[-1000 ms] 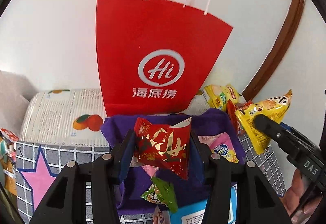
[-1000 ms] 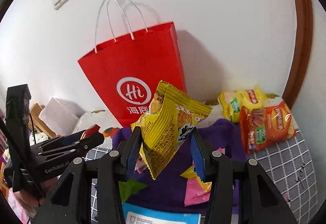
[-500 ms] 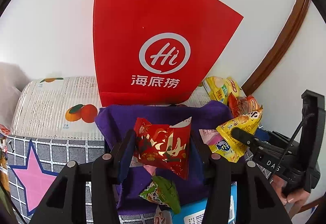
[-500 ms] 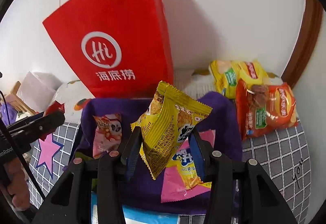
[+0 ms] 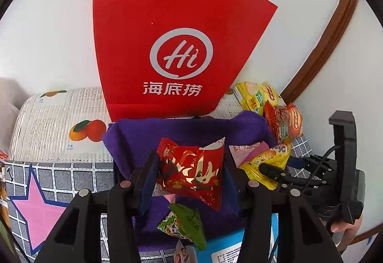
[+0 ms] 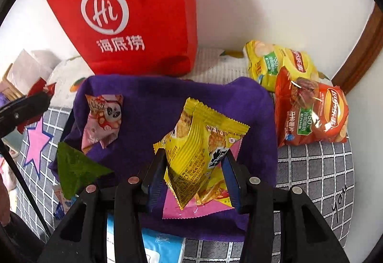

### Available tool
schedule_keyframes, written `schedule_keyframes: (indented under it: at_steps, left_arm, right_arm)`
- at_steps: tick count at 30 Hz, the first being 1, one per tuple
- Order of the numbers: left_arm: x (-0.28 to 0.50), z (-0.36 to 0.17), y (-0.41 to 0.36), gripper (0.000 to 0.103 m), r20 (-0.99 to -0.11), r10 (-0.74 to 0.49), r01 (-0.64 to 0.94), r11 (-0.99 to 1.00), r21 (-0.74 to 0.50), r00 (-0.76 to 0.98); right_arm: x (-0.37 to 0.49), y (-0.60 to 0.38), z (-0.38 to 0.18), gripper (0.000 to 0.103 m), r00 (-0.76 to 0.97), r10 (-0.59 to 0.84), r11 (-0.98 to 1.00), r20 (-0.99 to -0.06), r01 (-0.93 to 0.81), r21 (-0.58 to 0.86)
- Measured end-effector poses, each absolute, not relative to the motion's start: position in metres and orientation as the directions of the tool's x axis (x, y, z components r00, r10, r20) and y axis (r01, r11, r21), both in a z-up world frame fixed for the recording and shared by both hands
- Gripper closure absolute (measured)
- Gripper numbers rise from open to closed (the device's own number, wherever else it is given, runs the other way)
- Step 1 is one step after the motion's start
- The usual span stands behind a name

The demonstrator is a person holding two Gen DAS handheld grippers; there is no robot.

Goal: Organize snacks
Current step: 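Open the right gripper to release the yellow bag onto the towel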

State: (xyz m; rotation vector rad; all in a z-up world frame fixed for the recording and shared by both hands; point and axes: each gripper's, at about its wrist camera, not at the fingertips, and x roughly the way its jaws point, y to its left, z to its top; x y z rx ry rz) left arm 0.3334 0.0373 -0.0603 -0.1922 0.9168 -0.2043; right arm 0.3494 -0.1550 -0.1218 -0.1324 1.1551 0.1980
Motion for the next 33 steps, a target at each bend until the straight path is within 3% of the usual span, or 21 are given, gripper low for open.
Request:
schedule_keyframes:
  at_steps: [28, 33]
  left_arm:
    - [0.339, -0.072, 0.032, 0.053, -0.795, -0.225, 0.076, 0.972, -0.221, 0.564]
    - [0.343, -0.079, 0.028, 0.053, -0.810, -0.215, 0.071, 0.975, -0.211, 0.546]
  right_arm:
    - [0.350, -0.143, -0.130, 0.057, 0.346, 0.145, 0.952, -0.927, -0.306, 0.035]
    - [0.348, -0.146, -0.120, 0.049, 0.356, 0.193, 0.949, -0.914, -0.306, 0.081]
